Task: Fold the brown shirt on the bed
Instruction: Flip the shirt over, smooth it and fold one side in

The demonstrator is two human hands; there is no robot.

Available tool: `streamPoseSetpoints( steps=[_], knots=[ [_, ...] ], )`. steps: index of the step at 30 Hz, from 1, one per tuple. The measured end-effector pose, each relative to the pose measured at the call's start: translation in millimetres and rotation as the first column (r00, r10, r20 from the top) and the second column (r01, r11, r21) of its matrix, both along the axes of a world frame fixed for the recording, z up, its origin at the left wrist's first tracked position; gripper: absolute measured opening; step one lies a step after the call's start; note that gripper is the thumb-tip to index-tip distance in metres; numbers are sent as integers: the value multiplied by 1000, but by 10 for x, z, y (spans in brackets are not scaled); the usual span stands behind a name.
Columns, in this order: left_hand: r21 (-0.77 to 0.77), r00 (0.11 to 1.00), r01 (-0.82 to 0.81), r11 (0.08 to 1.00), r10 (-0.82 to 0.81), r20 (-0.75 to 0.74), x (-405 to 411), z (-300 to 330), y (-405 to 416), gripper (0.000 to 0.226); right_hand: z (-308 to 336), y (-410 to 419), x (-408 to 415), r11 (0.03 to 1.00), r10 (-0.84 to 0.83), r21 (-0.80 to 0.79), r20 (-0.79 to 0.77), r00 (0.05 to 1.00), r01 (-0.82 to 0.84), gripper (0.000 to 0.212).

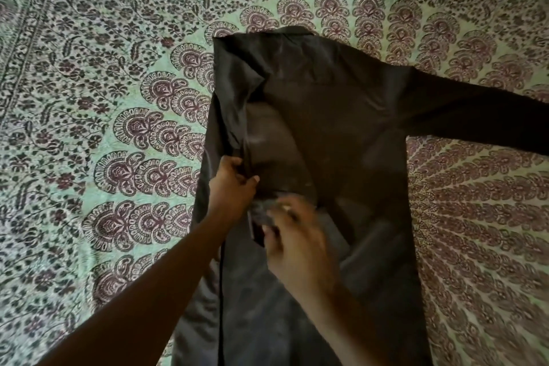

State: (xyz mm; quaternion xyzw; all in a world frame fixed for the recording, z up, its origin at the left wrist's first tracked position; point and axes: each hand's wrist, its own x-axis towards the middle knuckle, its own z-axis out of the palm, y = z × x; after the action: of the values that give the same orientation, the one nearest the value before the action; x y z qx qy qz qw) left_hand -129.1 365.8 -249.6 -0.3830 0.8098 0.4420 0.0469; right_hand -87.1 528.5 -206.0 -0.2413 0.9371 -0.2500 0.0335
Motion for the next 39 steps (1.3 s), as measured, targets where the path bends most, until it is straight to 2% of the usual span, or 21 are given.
streamPoseSetpoints(
  steps=[2,4,6,7,10,13,16,18,21,23,26,28,29,31,34,37,39],
  knots=[
    [-2,994,107,994,-107,2,85,-53,10,49,-3,96,-216,991,-92,102,26,995,89,51],
    [18,990,138,990,-138,0,122,-83,14,48,-38,183,-458,938,-196,327,230,953,114,85],
    [53,991,134,990,-133,-18,108,-76,28,45,-84,240,-643,902,-244,430,451,858,31,102],
    [61,991,133,989,-131,-32,91,-61,34,43,-107,255,-692,904,-230,427,520,822,-18,99],
    [55,991,128,990,-125,-56,21,-35,26,33,-92,269,-729,933,-179,355,603,777,-60,68],
    [-39,989,97,995,-101,-106,-73,-1,-15,16,-43,285,-658,923,-194,382,571,797,-49,44],
    [-214,971,160,964,-192,-140,-213,-4,-128,23,-27,279,-694,867,-296,498,458,838,34,27],
    [-253,963,207,945,-243,-121,-347,-15,-209,33,-27,222,-788,868,-368,474,417,831,146,27],
    [-283,971,157,946,-201,-131,-549,-11,-296,42,-41,-14,-1045,918,-372,271,341,864,288,41],
    [-309,980,97,946,-144,-134,-664,3,-330,42,-76,-280,-1300,925,-373,195,307,876,326,64],
    [-259,982,0,966,-50,-183,-764,2,-407,37,-102,-727,-1689,949,-314,135,376,872,284,104],
    [-202,972,-69,977,20,-236,-796,-54,-471,38,-118,-906,-1926,967,-251,152,434,865,204,112],
    [-193,965,-94,977,42,-257,-798,-89,-502,37,-118,-936,-2044,967,-251,162,453,856,198,104],
    [-184,955,-124,975,67,-290,-798,-145,-571,34,-111,-918,-2266,956,-295,147,446,845,256,69],
    [-227,956,-87,970,17,-292,-803,-225,-647,29,-109,-771,-2464,945,-328,108,334,884,310,31],
    [-377,957,87,922,-182,-225,-761,-273,-692,32,-117,-632,-2596,942,-336,107,262,905,319,22],
    [-419,944,203,885,-291,-157,-742,-332,-723,33,-132,-561,-2674,937,-348,86,261,900,338,19]
  ],
)
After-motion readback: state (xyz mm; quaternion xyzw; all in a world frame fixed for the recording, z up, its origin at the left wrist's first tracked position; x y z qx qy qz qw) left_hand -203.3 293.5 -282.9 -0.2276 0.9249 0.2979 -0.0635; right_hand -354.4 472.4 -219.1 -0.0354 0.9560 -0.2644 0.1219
